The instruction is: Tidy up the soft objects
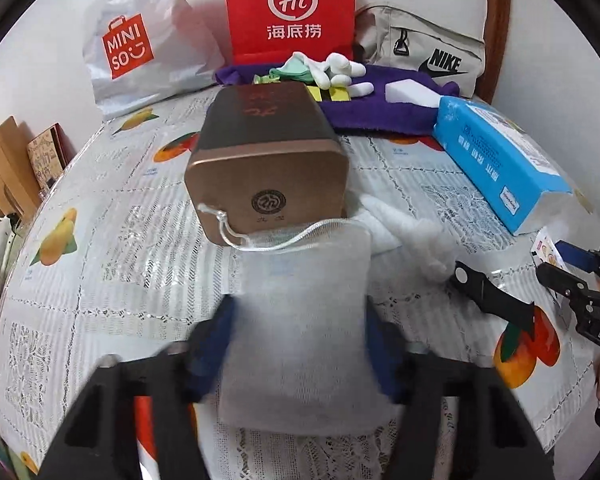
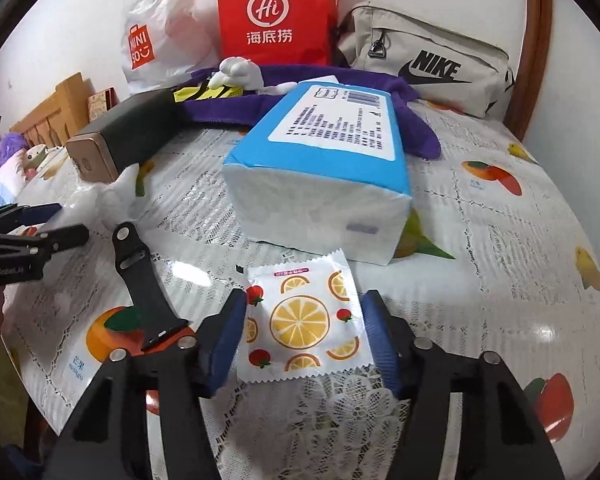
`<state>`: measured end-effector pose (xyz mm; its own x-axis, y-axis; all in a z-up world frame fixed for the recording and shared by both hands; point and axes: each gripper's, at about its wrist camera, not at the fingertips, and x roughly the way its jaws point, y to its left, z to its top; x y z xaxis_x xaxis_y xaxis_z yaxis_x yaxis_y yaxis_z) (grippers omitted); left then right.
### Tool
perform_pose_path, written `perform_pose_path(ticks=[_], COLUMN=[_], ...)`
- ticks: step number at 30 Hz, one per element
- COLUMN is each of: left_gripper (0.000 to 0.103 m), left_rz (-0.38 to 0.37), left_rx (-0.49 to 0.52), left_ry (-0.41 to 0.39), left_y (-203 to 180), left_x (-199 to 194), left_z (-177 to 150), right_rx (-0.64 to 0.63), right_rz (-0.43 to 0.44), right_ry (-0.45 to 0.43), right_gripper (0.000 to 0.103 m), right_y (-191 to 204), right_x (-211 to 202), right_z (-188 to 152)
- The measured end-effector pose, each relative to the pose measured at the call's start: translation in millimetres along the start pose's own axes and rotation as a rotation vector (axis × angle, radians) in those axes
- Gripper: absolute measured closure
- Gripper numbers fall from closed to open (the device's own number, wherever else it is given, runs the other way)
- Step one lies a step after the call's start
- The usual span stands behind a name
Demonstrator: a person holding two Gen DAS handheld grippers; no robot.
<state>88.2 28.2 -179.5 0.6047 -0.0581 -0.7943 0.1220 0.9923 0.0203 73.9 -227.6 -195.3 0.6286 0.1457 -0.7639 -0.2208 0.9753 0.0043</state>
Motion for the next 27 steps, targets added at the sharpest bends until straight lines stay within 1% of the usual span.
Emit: perform_pose_path(ticks=[1,3,5,6,8,10,13,19,22,27], left_gripper=[0.065,0.083,0.093,0.095,0.096,0.096,0.096,0.096,0.096,0.096], left_rz=[-0.004,-0.01,-0.03,-0.035,-0.047,-0.065,-0.083,-0.091,-0.094,-0.105], left_rx=[0.002,0.002,-0.007,-0.011,-0.025,-0.05,-0.078,-0.08,-0.079,-0.117], left_ry=[-0.003,-0.005,0.0,0.003,0.009,0.015,0.02,0.003,0.0,-0.028], left_y=[0.5,1.6,3.5,3.9,6.0,8.0,10.7,9.3,9.5,15.7], left_x=[-0.1,-1.3,-1.7,-1.8,-3.2,-4.7,-8.0,-19.6,-26.2,-38.4], left_z=[0.5,-0.2,-0.9,-0.9,-1.3,-1.6,-2.0,0.5,4.2,12.2], right_rx=[-0.004,-0.02,-0.022,-0.025,-0.029,-0.034,-0.026,0.004,0.024,0.033], right_rz=[0.0,-0.01,-0.01,-0.009,-0.005,-0.001,0.002,0.003,0.025,0.023], right_ry=[0.0,-0.003,-0.005,-0.005,-0.006,-0.002,0.004,0.017,0.019,0.012], right_gripper=[0.055,0.056,0.058,0.061,0.064,0.072,0.079,0.083,0.084,0.085], right_y=[0.8,3.6,4.8,5.4,6.1,6.8,5.2,4.4,4.1,7.0], right_x=[-0.4,-0.7,-1.4,-2.2,-3.6,-5.6,-7.6,-12.1,-16.4,-29.0], right_z=[0.2,0.0,-0.5,-1.2,-2.7,-4.5,-5.7,-3.7,-0.9,7.7])
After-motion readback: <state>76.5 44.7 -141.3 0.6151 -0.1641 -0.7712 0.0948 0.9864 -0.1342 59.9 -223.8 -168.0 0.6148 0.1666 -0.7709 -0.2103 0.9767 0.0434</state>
